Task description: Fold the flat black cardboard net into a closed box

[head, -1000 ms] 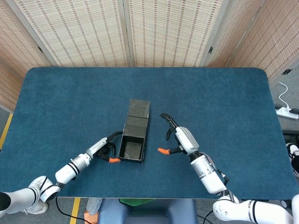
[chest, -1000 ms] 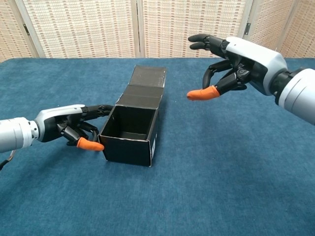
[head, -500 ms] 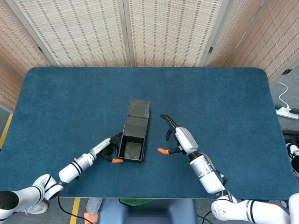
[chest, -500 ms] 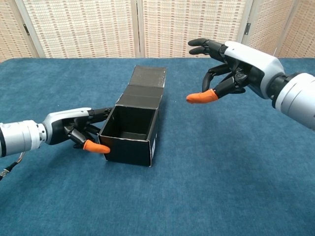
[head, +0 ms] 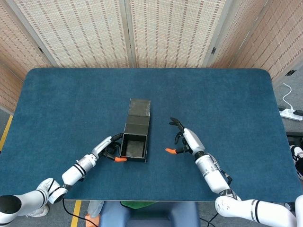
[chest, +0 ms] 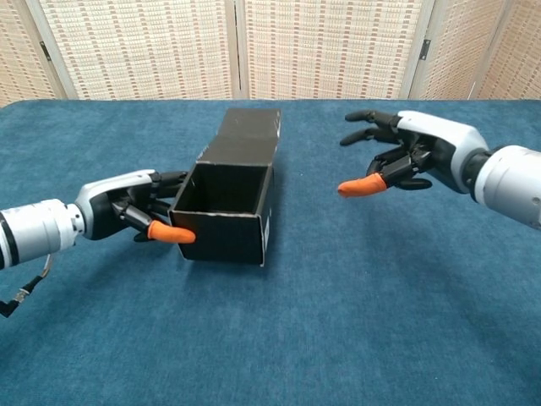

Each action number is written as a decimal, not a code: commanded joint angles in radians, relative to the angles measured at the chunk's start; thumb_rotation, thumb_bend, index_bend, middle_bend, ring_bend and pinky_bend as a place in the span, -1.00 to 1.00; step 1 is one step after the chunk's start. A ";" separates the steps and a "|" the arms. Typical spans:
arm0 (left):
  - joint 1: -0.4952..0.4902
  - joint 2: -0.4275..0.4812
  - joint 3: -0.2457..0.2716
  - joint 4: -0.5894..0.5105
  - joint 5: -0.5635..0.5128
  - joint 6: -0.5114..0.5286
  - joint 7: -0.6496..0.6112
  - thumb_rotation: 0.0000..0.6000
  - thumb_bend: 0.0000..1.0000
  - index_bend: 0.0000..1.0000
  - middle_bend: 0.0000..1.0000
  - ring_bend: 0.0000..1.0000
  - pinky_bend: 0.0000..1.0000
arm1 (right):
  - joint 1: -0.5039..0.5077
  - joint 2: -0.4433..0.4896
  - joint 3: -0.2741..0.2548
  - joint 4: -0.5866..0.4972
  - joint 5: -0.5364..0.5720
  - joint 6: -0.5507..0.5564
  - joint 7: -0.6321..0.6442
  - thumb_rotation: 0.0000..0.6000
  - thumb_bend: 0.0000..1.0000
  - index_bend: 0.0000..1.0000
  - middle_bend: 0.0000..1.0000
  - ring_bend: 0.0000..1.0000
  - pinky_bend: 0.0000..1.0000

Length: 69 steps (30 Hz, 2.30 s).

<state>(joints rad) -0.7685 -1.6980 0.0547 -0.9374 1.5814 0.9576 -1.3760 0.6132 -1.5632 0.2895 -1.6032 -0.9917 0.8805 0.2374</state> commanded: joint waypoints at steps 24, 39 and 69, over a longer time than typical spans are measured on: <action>-0.025 0.170 -0.049 -0.306 -0.031 -0.025 0.216 1.00 -0.55 0.04 0.14 0.28 0.81 | 0.363 -0.193 0.330 0.271 0.378 -0.291 0.084 1.00 -1.00 -1.00 -0.52 0.22 1.00; -0.008 0.157 -0.114 -0.324 -0.227 -0.146 0.479 1.00 -0.55 0.01 0.12 0.29 0.82 | 0.371 -0.024 0.110 -0.045 0.189 -0.159 -0.214 1.00 -1.00 -0.81 -0.31 0.35 1.00; 0.018 0.134 -0.222 -0.442 -0.531 -0.307 0.905 1.00 -0.56 -0.89 -0.48 0.35 0.85 | 0.358 -0.201 -0.075 0.094 -0.015 0.129 -0.612 1.00 -1.00 -0.80 -0.36 0.38 1.00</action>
<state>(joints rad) -0.7446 -1.5759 -0.1699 -1.3726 1.0432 0.6653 -0.4842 0.9717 -1.7633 0.2136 -1.5099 -1.0078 1.0108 -0.3728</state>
